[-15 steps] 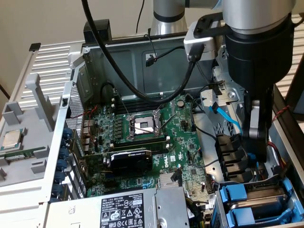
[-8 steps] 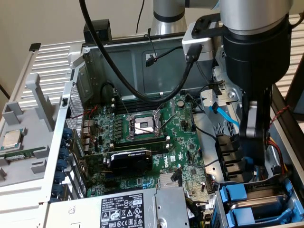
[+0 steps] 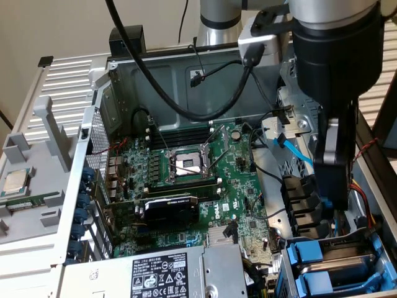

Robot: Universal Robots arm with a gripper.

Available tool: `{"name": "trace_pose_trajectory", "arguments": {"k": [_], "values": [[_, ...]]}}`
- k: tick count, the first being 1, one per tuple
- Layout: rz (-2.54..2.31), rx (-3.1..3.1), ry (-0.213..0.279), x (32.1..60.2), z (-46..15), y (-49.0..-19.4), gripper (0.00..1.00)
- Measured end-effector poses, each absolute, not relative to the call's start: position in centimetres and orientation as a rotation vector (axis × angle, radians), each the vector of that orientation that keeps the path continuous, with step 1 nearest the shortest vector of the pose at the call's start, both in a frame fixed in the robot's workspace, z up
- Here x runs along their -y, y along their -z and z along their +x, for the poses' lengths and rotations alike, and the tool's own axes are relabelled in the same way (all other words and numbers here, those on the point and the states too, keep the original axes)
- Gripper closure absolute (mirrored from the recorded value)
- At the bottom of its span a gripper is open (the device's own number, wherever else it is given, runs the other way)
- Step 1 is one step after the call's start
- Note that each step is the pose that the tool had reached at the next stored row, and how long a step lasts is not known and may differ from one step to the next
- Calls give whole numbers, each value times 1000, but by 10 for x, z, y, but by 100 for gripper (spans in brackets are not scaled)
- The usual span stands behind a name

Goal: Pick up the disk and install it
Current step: 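Insert the first disk wire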

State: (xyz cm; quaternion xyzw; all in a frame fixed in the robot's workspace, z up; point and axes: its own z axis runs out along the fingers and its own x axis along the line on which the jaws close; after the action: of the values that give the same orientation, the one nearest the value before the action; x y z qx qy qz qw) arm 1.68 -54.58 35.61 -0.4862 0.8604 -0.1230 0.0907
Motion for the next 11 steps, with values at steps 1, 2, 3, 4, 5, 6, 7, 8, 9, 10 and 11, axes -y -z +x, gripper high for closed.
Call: {"name": "trace_pose_trajectory", "arguments": {"k": [1,2,3,4,5,6,7,8,9,10,11], "values": [[-1444,-2558,366,546,17,-361,45],[-1443,-2558,366,546,17,-365,45],[-1442,-2559,366,546,17,-370,45],[-1442,-2559,366,546,17,-375,45],[-1442,-2559,366,546,17,-379,45],[-1441,-2560,366,547,18,-384,45],[-1441,-2560,366,547,18,-388,45],[-1440,-2560,366,548,18,-393,45],[-1440,-2561,366,549,19,-397,45],[-1439,-2562,366,549,19,-401,45],[-1439,-2562,365,550,19,-405,45]]}}
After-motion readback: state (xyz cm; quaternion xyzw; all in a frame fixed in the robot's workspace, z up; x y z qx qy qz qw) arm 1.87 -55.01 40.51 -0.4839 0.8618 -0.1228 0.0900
